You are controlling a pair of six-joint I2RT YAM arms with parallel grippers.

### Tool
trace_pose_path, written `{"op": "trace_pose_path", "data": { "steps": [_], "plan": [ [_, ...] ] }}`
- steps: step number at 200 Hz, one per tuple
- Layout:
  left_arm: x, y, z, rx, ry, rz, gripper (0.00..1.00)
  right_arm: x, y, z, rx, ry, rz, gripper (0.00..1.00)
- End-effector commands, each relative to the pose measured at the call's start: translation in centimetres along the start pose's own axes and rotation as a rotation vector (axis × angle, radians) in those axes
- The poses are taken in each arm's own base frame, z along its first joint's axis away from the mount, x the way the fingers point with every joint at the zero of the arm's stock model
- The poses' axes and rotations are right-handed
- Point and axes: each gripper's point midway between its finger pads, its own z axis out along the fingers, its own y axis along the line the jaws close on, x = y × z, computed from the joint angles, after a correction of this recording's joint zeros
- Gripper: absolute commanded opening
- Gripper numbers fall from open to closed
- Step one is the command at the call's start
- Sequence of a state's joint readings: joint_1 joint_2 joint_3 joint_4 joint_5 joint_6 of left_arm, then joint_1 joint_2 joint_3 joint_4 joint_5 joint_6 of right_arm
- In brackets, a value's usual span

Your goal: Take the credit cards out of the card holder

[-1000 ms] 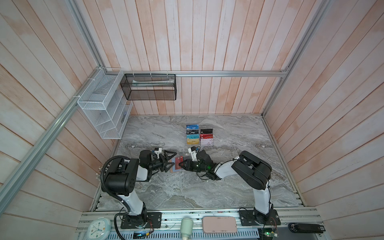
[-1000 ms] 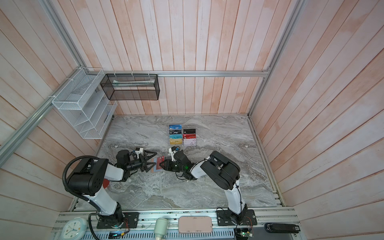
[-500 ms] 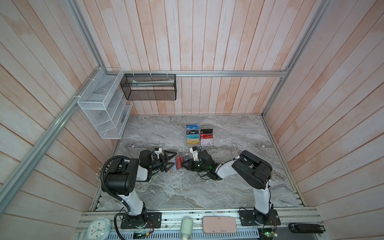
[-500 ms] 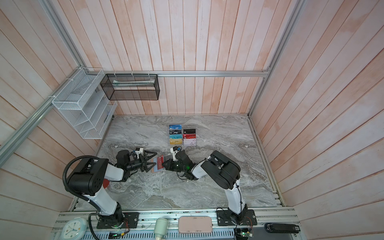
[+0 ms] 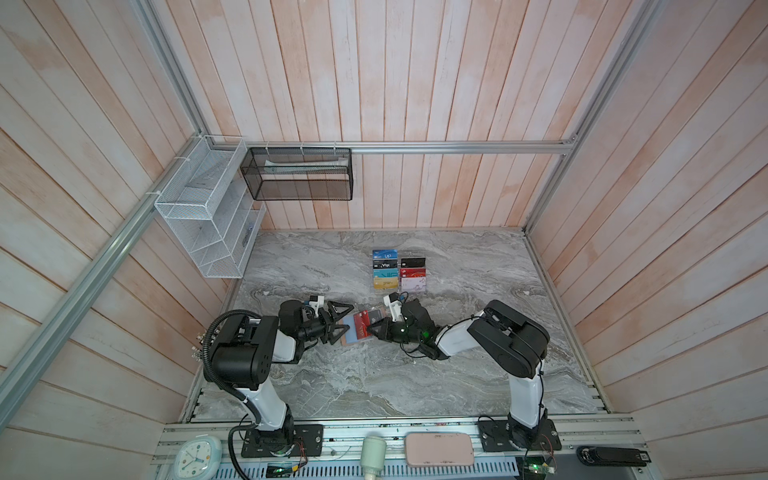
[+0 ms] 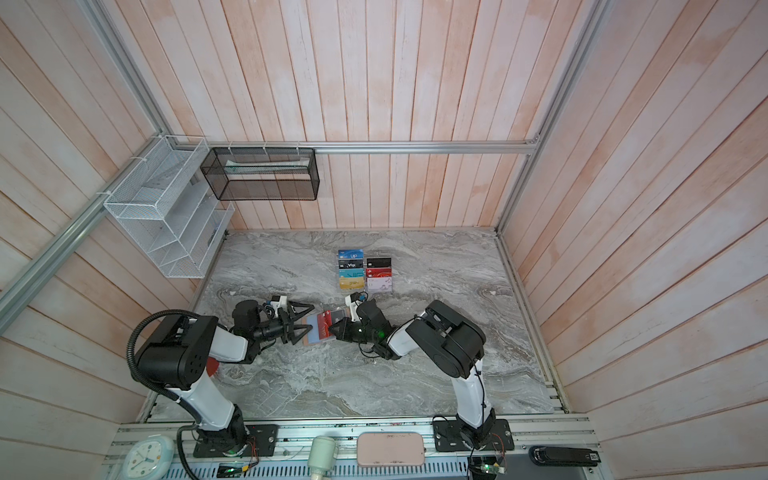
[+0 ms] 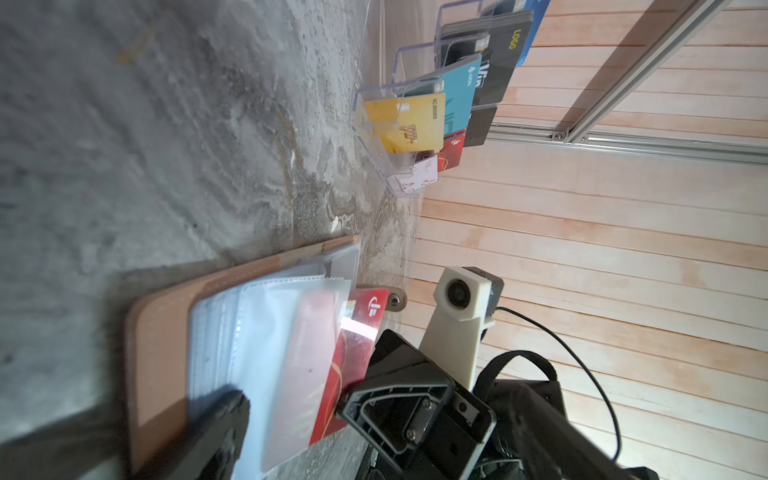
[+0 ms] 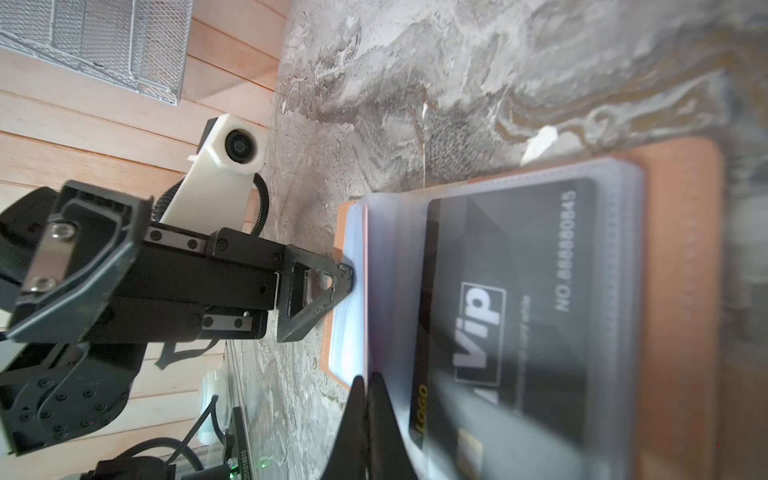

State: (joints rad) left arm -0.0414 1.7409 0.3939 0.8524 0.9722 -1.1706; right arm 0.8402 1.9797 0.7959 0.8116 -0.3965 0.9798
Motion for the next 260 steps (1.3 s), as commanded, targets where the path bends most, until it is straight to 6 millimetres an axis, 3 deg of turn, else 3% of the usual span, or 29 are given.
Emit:
{"op": "trace_pose_path", "data": {
  "steps": [1,65,105,150,198,221,260],
  "plan": [
    [1.4,4.3,-0.3,-0.117,0.005,-0.124,1.0,-0.4,0.6,-1.2,-0.006,0.008,-0.049,0.0],
    [0.8,2.9,-0.3,-0.107,-0.004,-0.088,1.0,-2.7,2.1,-3.6,0.077,0.076,-0.254,0.0],
    [0.2,0.5,-0.3,-0.105,-0.011,-0.022,1.0,-7.3,3.5,-7.0,0.197,0.076,-0.4,0.0],
    [-0.3,-2.9,-0.1,-0.116,-0.019,0.099,1.0,-12.4,3.3,-11.2,0.352,0.059,-0.51,0.0],
    [0.3,-6.1,1.6,-0.132,0.005,0.223,1.0,-14.3,2.0,-12.7,0.457,0.166,-0.699,0.0],
    [0.8,-7.1,2.7,-0.143,0.021,0.276,1.0,-15.1,2.4,-13.1,0.474,0.201,-0.834,0.0],
    [1.4,-7.4,4.1,-0.126,0.043,0.285,1.0,-17.1,2.2,-15.5,0.589,0.19,-1.09,0.0]
  ]
}}
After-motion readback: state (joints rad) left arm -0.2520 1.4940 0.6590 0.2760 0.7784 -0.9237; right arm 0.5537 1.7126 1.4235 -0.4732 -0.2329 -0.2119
